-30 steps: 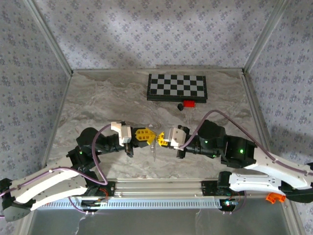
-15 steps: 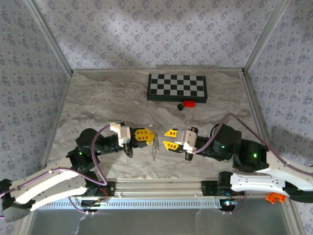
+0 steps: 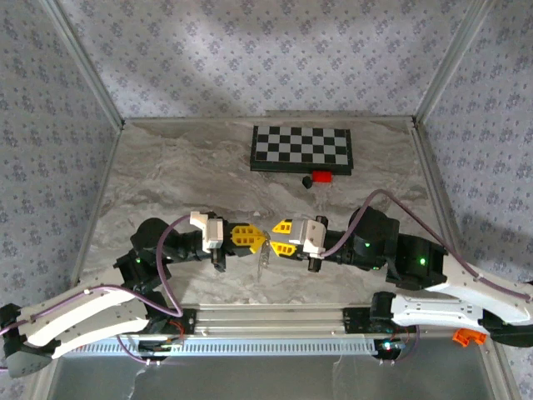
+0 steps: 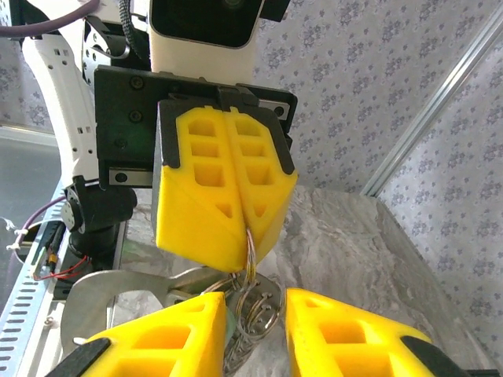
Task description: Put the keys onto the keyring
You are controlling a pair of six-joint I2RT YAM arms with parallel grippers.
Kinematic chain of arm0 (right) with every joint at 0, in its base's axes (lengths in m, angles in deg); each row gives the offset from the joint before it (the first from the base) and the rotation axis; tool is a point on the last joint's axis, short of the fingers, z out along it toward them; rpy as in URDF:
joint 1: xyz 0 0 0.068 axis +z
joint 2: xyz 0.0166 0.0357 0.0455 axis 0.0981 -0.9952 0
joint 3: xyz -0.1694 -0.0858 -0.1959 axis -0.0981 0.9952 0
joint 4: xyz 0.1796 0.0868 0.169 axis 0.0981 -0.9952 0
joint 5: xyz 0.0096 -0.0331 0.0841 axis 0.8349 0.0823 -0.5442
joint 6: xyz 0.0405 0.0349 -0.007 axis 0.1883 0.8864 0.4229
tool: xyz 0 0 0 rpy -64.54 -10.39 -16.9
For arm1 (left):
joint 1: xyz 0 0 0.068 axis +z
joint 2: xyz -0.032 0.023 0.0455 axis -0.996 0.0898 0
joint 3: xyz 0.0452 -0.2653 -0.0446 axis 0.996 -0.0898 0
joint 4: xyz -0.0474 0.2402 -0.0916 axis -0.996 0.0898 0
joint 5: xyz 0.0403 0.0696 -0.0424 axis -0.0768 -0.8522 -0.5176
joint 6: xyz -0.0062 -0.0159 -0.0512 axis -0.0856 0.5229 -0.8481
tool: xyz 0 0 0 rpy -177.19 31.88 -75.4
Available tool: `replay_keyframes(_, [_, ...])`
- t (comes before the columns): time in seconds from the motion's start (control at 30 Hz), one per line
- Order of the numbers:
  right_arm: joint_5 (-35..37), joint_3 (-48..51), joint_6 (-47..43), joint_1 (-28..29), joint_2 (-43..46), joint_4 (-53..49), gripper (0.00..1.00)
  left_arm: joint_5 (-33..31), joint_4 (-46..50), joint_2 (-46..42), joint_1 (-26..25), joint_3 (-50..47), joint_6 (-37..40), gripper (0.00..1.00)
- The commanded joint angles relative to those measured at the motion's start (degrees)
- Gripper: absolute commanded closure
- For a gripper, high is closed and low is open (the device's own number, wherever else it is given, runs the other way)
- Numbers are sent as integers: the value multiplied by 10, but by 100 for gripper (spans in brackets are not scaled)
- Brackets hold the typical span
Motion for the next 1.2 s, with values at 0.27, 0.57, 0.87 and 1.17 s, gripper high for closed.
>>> replay_keyframes(0.27, [-44,12,30,-22,-10,30,73,20,-37,-3,-1,12,-10,100])
replay_keyframes(0.57, [-46,17,27,-35,-12,38,95,16,-28,5,0,12,-4,100])
replay_keyframes(0.87, [-17,-7,18,-35,-19,-7,100,-38,131,10,0,53,55,99])
replay_keyframes(1.17, [4,-44,6,-29,-42,-76,100,-85,279,38,0,97,111,100])
